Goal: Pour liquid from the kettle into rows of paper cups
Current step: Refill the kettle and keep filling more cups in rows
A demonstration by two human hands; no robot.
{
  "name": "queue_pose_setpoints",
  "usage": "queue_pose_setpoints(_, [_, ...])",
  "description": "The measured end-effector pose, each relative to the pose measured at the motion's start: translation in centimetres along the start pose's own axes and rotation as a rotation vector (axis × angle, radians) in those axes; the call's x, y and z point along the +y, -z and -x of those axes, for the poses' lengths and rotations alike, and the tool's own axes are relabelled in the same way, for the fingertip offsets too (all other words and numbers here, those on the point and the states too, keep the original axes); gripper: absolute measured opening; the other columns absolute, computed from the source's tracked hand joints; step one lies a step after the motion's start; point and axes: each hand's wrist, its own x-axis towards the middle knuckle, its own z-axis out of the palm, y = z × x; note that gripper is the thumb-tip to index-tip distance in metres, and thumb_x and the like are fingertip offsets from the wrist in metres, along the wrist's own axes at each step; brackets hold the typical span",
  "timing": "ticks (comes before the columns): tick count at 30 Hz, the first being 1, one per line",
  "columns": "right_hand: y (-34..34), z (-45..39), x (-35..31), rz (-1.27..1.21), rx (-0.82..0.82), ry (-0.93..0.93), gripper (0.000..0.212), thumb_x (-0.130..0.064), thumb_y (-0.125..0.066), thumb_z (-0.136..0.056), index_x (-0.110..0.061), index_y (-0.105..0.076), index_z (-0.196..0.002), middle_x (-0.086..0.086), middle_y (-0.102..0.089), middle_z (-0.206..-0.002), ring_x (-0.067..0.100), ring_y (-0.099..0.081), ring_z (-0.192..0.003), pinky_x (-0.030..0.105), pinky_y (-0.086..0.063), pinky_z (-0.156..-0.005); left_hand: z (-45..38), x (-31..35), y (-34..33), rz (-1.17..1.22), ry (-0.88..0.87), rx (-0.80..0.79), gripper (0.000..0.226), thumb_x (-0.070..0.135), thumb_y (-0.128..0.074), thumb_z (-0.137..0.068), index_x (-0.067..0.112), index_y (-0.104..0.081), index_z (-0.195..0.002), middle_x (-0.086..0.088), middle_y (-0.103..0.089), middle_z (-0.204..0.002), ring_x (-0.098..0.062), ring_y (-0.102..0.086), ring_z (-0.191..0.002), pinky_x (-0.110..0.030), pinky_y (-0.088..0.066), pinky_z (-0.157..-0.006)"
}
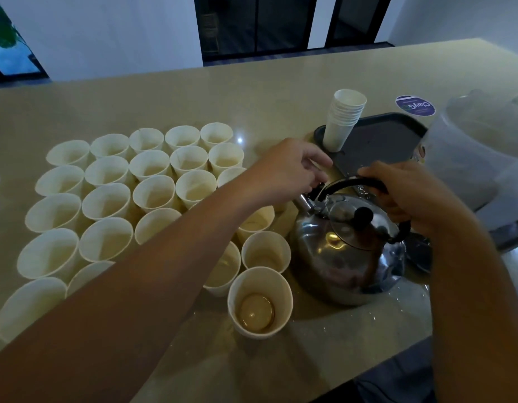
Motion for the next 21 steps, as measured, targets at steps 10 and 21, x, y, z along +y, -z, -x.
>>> queue_pose_setpoints(10, [1.2, -2.0, -4.0, 0.597, 0.061, 0.285, 0.018, -0.030, -0.065, -0.092, -0.018, -0.073, -0.081, 0.007, -0.068, -0.080, 0.024, -0.061, -0.078, 0.037, -0.050, -0.078, -1.1, -2.4, 2.6, -0.309, 0.094, 0.374, 0.021, 0.013, -0.063, -0.091, 0.024, -0.072, -0.107, 0.006, -0.067, -0.096, -0.010, -0.064, -0.086, -0.022, -0.050, -0.076])
queue_pose_setpoints(21, [-6.6, -10.8, -8.0, 0.955, -0.397, 0.145, 0.033, -0.031, -0.056, -0.103, -0.001, -0.070, -0.102, 0.008, -0.077, -0.090, 0.020, -0.074, -0.079, 0.031, -0.059, -0.066, -3.6, -4.4, 2.6, -0.911, 0.204, 0.309, 0.016, 0.011, -0.067, -0.092, 0.016, -0.065, -0.107, -0.002, -0.054, -0.085, -0.024, -0.054, -0.075, -0.034, -0.040, -0.061])
